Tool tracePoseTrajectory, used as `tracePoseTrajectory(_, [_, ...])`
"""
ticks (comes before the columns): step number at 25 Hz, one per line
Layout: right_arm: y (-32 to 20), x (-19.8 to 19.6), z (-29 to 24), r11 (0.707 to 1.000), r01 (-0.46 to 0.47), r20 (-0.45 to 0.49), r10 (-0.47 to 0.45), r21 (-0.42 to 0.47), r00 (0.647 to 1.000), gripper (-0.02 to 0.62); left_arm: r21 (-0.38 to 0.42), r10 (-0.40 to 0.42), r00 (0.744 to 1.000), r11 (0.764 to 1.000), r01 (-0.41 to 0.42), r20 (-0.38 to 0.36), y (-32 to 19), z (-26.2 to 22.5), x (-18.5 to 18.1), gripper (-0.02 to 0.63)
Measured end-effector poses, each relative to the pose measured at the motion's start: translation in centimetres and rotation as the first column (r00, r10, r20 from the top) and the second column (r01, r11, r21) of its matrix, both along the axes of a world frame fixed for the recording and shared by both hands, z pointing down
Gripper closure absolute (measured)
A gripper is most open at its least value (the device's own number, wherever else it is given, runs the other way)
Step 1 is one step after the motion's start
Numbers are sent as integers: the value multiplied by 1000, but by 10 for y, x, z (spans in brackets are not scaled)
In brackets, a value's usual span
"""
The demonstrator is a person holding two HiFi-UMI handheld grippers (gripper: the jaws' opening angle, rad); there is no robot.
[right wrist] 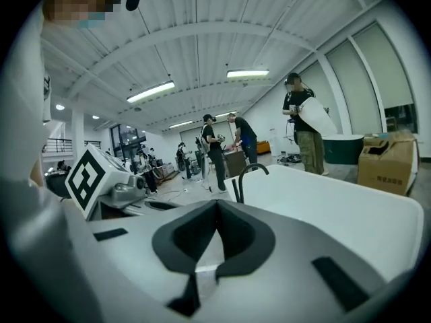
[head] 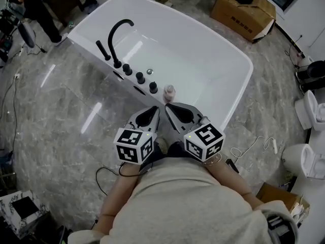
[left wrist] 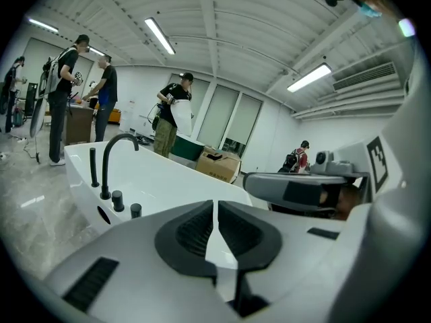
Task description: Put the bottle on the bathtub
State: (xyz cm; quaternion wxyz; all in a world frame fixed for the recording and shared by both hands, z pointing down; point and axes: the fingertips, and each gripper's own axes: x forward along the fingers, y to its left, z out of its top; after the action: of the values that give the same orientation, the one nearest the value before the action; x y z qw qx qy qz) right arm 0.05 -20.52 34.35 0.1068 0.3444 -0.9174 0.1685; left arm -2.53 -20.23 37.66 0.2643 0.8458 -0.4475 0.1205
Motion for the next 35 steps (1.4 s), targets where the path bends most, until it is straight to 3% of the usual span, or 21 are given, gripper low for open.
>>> tracePoseTrajectory(4, [-7, 5, 2, 999, -28, -41, 30, 43, 999, 597, 27, 7, 999, 1000, -8, 41, -3, -2, 0, 586])
tracePoseTrajectory(14, [-4, 5, 7, 1000, 1, -17, -1, 0, 1000, 597, 24, 22, 999, 999, -23, 37, 2, 3, 13, 587])
tracePoseTrajectory(35, [4, 18, 19, 997, -31, 44, 34, -72, 998, 597, -4, -43, 998, 999, 43, 40, -4, 10, -6, 589])
